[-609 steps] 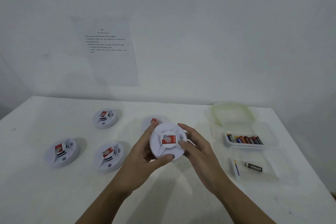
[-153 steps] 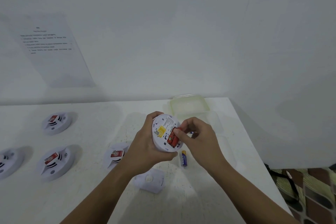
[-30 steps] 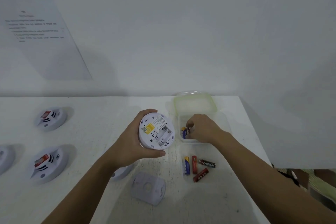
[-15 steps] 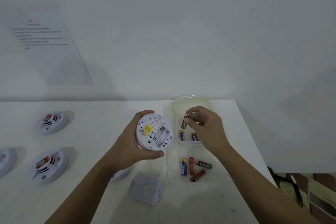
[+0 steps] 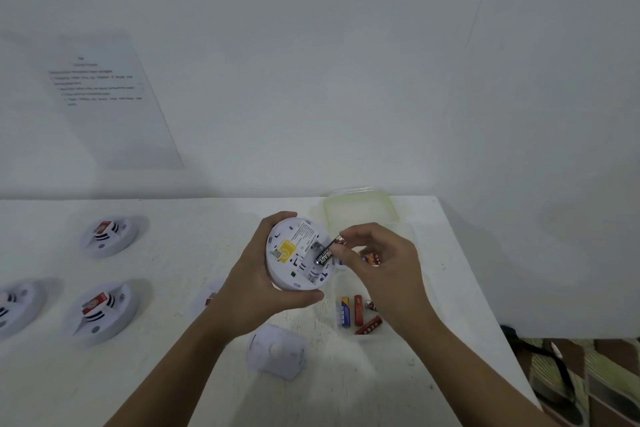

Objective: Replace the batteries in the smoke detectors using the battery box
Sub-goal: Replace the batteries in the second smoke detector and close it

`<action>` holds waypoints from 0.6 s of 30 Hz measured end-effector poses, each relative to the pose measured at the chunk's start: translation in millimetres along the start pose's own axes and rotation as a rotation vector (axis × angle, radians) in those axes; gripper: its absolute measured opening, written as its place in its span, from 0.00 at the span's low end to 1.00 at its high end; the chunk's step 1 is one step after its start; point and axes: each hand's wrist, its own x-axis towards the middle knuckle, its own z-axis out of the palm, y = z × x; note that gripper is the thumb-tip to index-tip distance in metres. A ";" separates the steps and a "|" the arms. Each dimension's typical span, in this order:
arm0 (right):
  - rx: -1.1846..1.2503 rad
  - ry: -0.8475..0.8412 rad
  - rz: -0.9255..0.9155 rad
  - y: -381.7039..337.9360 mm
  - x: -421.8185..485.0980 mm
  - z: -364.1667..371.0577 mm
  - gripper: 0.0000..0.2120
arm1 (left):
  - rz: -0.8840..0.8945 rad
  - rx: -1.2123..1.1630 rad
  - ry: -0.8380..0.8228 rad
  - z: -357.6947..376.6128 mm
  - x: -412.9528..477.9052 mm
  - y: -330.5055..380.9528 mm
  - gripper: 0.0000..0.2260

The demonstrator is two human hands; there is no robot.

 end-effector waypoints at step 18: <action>-0.019 -0.006 -0.017 12.7 -2.2 7.0 0.06 | 0.009 0.014 -0.005 1.4 -0.6 -1.2 0.41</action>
